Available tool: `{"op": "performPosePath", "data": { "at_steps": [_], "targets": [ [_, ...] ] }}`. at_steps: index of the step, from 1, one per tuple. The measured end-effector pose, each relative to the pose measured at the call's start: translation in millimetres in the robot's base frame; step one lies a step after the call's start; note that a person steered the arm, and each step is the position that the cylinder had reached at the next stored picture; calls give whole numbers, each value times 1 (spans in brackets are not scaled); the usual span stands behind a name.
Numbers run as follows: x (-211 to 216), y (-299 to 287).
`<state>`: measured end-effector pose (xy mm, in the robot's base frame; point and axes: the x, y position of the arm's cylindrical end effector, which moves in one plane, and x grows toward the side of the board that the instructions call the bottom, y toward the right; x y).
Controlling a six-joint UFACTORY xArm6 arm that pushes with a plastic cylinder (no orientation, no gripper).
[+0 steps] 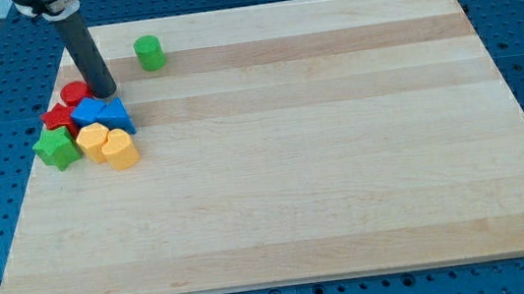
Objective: Slide the green circle a bit down
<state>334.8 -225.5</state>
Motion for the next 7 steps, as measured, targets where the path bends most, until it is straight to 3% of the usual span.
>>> {"op": "performPosePath", "data": {
  "at_steps": [3, 4, 6, 7],
  "targets": [
    [0, 5],
    [-2, 54],
    [-48, 154],
    [-85, 158]
  ]
}}
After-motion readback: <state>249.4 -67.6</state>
